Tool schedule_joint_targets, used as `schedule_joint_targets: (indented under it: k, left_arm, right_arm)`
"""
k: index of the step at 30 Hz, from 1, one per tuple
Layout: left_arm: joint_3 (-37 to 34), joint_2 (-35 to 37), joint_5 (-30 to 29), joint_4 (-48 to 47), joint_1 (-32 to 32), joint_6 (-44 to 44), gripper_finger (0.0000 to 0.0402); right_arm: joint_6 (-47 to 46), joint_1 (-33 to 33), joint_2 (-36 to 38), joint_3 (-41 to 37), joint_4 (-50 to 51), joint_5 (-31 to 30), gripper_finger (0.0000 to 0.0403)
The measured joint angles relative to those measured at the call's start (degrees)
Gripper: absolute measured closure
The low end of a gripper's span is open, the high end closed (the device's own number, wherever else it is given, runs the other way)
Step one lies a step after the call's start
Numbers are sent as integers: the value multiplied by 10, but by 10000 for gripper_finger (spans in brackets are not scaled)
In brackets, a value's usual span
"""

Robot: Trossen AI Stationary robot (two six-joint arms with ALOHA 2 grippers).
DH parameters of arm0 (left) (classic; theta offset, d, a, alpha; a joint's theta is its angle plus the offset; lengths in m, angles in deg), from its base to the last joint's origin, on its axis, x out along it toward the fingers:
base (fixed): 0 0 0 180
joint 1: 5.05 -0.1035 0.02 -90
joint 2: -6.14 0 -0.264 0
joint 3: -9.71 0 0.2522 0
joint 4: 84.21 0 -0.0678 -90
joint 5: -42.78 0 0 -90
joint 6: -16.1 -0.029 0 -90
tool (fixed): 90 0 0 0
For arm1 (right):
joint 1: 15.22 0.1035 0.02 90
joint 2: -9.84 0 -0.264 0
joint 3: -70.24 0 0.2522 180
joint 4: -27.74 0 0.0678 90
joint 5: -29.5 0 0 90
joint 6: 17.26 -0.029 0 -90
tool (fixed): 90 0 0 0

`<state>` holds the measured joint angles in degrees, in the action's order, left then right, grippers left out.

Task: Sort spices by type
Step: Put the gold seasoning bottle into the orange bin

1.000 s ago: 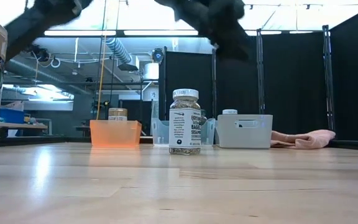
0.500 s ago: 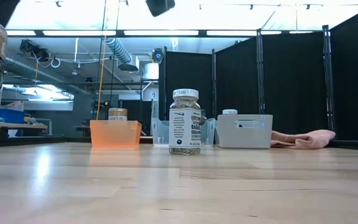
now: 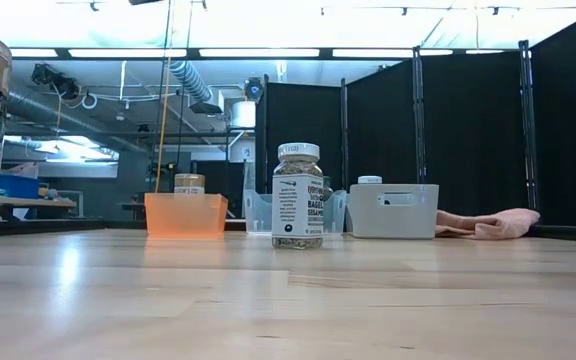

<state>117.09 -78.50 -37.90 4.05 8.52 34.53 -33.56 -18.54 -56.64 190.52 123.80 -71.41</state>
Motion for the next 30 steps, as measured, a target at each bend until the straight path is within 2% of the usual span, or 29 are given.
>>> schedule_joint_targets:
  k: [4, 8, 13, 18, 23, 30]
  left_arm:
    - [-84, 31, -7, 79, 63, 106, 83]
    - [-138, 38, -10, 129, 120, 195, 82]
    - [-165, 33, -16, 183, 186, 267, 82]
    - [-171, 30, -70, 203, 222, 322, 82]
    - [-171, 15, -80, 225, 234, 342, 82]
    - [-171, -12, -61, 276, 244, 300, 75]
  right_arm:
    - [8, 0, 0, 0, 0, 0, 155]
    - [11, 0, 0, 0, -2, -1, 155]
    - [15, 0, 0, 0, -3, -1, 155]
    - [28, 0, 0, 0, -4, -2, 155]
    - [31, 0, 0, 0, -4, -9, 155]
    - [45, 0, 0, 0, -4, -16, 155]
